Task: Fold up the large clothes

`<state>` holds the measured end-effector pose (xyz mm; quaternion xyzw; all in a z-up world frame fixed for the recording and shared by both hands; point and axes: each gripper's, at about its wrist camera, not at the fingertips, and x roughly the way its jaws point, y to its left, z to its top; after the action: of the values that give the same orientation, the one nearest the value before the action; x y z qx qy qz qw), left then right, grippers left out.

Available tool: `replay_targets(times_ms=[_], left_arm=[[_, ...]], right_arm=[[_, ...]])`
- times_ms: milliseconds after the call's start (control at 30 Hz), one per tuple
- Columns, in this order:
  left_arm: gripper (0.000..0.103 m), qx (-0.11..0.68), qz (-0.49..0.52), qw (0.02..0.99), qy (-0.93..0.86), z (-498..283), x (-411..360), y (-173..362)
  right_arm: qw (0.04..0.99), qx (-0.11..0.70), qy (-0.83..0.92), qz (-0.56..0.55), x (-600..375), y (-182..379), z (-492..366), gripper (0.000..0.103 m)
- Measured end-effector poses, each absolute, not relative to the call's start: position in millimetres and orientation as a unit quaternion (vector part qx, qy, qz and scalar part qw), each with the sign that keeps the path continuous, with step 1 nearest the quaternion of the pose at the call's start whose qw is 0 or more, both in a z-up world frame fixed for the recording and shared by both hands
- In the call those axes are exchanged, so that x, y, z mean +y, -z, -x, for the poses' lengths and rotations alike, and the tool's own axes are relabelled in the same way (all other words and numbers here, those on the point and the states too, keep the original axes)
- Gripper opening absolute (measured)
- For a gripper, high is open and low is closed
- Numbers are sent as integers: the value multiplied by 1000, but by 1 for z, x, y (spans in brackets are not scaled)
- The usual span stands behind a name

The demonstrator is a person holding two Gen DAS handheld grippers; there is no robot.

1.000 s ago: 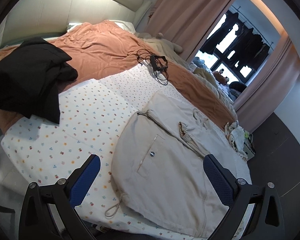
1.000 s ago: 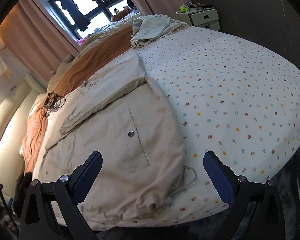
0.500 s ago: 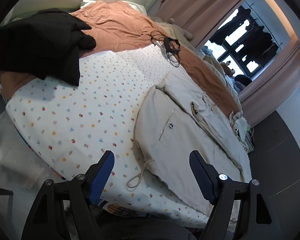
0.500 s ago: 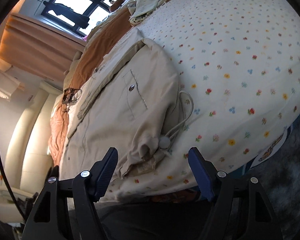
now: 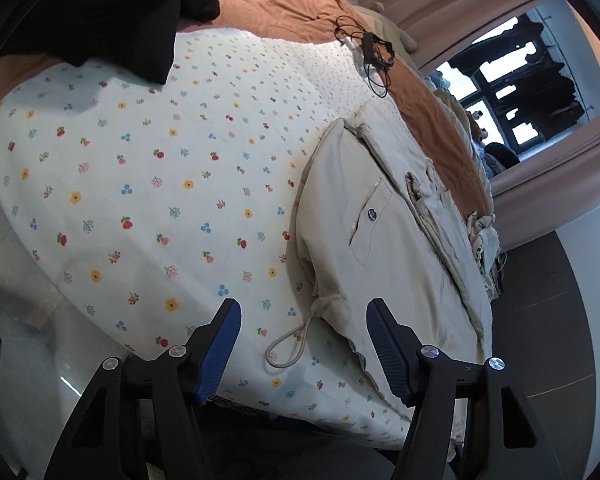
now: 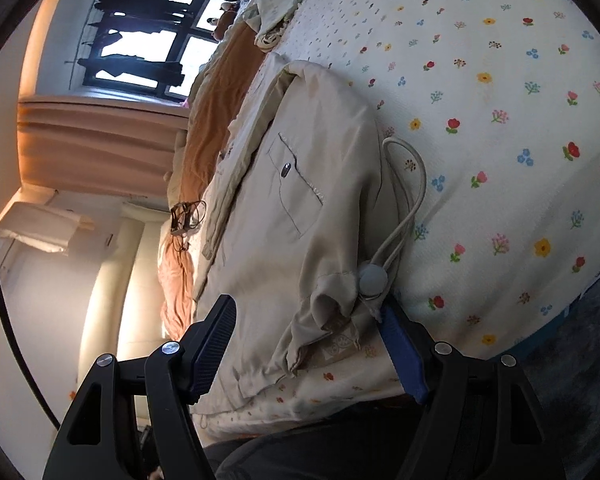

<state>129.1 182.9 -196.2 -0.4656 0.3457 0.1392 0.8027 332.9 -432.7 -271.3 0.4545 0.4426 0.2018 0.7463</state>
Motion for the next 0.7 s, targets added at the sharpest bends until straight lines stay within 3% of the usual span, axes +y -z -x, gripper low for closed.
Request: replay_targets(times_ms=[300, 700], left_arm=[[58, 365, 491, 781, -125, -172, 191, 224], [57, 382, 469, 787, -121, -223, 199, 225]], right_arm=[[749, 440, -196, -454, -425, 274, -358, 73], [786, 445, -160, -398, -411, 258, -386, 73]])
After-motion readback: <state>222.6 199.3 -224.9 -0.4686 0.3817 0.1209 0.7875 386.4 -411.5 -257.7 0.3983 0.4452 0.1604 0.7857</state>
